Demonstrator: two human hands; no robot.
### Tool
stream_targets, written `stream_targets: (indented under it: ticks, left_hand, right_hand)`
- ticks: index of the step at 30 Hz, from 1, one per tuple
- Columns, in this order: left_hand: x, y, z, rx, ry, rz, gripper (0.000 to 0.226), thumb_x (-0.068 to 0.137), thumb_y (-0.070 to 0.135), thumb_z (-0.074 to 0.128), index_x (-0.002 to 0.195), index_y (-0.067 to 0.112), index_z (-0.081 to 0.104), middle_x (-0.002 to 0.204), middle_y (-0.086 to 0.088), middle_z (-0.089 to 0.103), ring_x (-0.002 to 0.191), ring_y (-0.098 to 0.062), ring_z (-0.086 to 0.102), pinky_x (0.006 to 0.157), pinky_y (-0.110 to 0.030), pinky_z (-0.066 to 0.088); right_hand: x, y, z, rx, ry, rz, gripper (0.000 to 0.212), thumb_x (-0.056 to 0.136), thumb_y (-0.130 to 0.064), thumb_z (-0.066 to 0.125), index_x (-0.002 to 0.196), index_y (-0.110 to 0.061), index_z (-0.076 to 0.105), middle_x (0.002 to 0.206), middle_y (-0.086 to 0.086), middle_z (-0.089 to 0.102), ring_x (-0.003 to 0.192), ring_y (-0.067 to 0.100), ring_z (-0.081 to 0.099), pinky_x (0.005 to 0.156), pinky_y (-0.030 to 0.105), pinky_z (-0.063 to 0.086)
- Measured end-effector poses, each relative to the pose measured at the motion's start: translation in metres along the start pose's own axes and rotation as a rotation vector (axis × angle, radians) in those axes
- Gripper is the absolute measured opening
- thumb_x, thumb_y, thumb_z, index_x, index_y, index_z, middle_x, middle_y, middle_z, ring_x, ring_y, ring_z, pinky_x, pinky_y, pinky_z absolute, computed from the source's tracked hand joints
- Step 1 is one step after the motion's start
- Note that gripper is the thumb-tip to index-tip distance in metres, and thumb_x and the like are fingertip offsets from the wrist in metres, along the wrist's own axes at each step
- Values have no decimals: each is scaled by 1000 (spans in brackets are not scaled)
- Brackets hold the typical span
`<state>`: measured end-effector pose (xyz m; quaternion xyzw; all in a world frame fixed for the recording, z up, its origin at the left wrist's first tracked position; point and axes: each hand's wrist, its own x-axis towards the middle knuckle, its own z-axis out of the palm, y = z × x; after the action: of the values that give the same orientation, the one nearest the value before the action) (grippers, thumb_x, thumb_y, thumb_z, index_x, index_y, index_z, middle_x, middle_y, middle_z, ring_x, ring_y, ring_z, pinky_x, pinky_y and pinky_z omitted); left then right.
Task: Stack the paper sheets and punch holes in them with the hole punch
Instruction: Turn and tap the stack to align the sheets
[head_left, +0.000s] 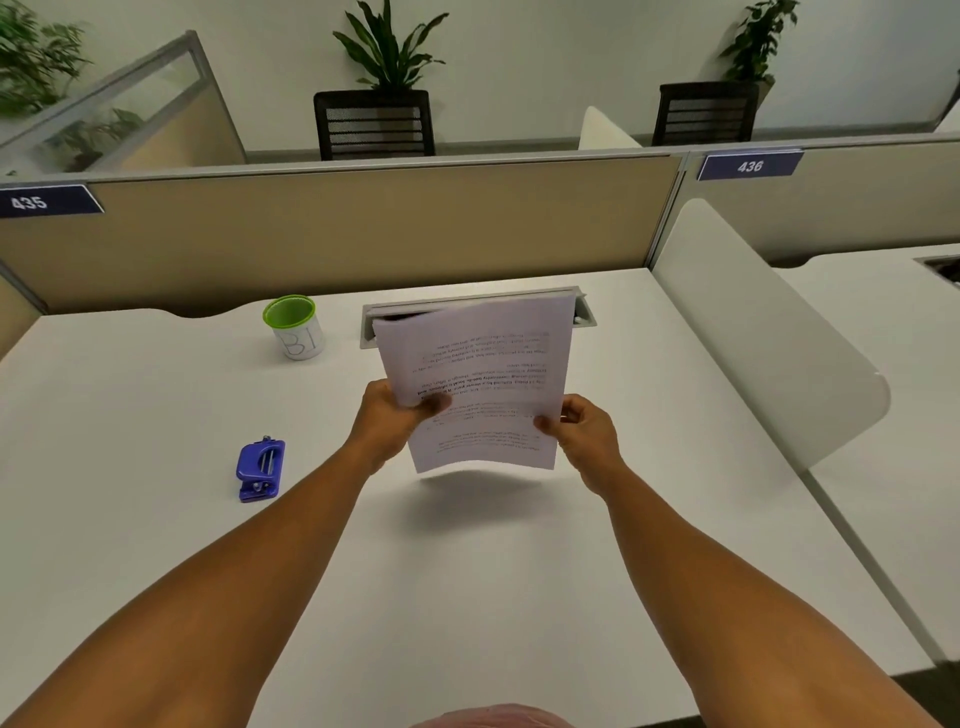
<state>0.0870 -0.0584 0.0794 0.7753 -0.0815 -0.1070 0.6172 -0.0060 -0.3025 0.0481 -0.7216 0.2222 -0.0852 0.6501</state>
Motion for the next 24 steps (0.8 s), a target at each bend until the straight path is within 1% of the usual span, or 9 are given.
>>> stream_targets:
  ticks: [3,7,11,13,16,19,20,22,24]
  left_hand:
    - [-3,-10,-1,34,-43,-27,34,80,21,81,109,32,67,104,10,70,92,-14,66,81,-39,58]
    - [-2,-13,-3,56,-10,-59,28,82,20,79,104,32,67,106,7,70,92,-22,66,84,-44,56]
    - [1,-2,-4,44,13,-30,23,82,25,79,97,39,68,98,15,71,86,-12,67,66,-24,56]
    - [1,-2,-5,39,11,-29,24,82,25,78,98,39,67,100,14,71,86,-11,66,60,-19,53]
    - [-1,-9,-7,25,-26,-67,34,81,22,80,112,28,67,109,6,71,92,-16,68,67,-23,57]
    - [-1,-15,-9,34,-56,-86,44,81,18,79,123,19,66,116,0,71,101,-23,68,85,-39,59]
    - [-1,-15,-9,37,-61,-88,44,82,18,79,124,18,66,117,0,72,102,-24,68,88,-41,58]
    - [1,-15,-9,55,-61,-89,40,84,19,77,123,20,67,115,0,72,101,-24,68,85,-38,57]
    - [2,-14,-8,65,-47,-86,35,86,23,75,120,22,68,111,3,73,97,-21,68,82,-36,56]
  right_hand:
    - [-5,2,2,-55,-32,-6,27,85,-12,74,105,-26,65,103,-10,70,91,14,67,88,37,55]
    - [-8,-3,3,-115,-17,-27,28,89,-14,70,117,-16,65,113,2,70,100,26,65,95,45,53]
    - [-8,-15,3,-103,16,-65,30,90,-14,68,120,-13,64,117,7,69,104,30,65,94,45,55]
    - [-7,-16,3,-101,0,-69,31,90,-13,69,120,-13,63,117,7,69,104,30,65,94,46,55]
    - [-7,-11,0,-115,-66,-24,39,87,-11,72,124,-13,60,122,7,66,109,31,63,96,48,54]
    - [-4,-9,-2,-129,-87,-4,42,85,-10,73,126,-14,61,122,6,67,108,30,64,96,48,54]
    - [-3,-10,-2,-134,-89,-8,41,86,-12,73,125,-14,61,121,5,68,107,29,64,95,47,55]
    - [-2,-12,-1,-129,-94,-28,37,87,-14,72,122,-17,63,117,0,68,102,26,65,91,44,56]
    - [-2,-13,0,-119,-92,-59,30,89,-16,70,118,-22,63,112,-4,67,99,23,64,83,36,57]
